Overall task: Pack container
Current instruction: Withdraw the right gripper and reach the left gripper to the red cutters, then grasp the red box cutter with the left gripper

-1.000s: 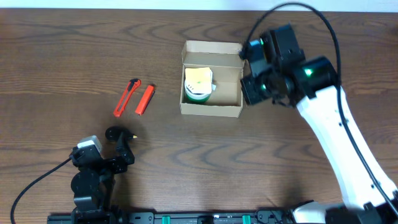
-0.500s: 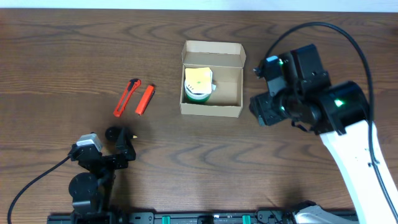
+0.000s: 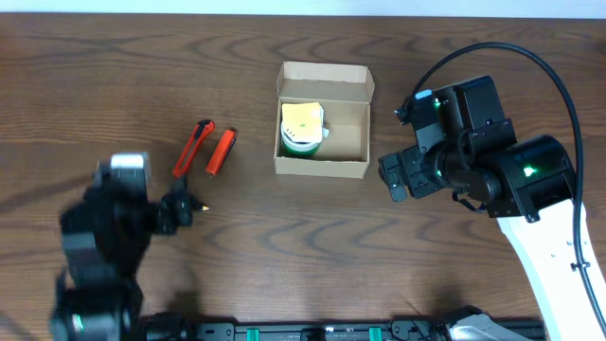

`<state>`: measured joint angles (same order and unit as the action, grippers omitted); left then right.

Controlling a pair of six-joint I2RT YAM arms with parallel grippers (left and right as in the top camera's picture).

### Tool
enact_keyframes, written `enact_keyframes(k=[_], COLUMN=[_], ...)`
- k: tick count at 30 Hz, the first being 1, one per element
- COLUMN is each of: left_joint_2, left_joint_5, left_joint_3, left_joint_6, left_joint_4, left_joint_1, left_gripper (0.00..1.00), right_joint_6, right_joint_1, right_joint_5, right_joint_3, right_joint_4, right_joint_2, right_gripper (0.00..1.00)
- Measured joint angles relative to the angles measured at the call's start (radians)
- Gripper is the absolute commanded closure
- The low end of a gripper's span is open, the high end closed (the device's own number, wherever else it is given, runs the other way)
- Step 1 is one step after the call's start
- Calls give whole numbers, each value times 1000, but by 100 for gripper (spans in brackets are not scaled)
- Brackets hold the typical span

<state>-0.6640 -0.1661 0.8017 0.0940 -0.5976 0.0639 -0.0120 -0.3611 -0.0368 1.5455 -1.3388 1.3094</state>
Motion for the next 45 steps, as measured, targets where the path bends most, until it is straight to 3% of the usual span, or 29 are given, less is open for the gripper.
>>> enact_keyframes(k=[6, 13, 19, 31, 45], left_joint_2=[-338, -553, -724, -959, -1147], left_joint_5=[-24, -178, -191, -66, -27], left_joint_3=[225, 241, 241, 241, 241], left_joint_6=[20, 39, 84, 105, 114], left_joint_4=[-42, 71, 79, 144, 219], left_joint_1=[0, -6, -55, -173, -176], left_gripper=[5, 5, 5, 5, 0], right_joint_6=[0, 0, 0, 0, 0], right_joint_1=[0, 0, 0, 0, 0], right_joint_5=[4, 5, 7, 7, 7], right_joint_3=[-2, -2, -2, -2, -2], right_joint_4=[0, 0, 0, 0, 0], right_joint_2=[0, 0, 0, 0, 0], right_gripper=[1, 1, 1, 1, 1])
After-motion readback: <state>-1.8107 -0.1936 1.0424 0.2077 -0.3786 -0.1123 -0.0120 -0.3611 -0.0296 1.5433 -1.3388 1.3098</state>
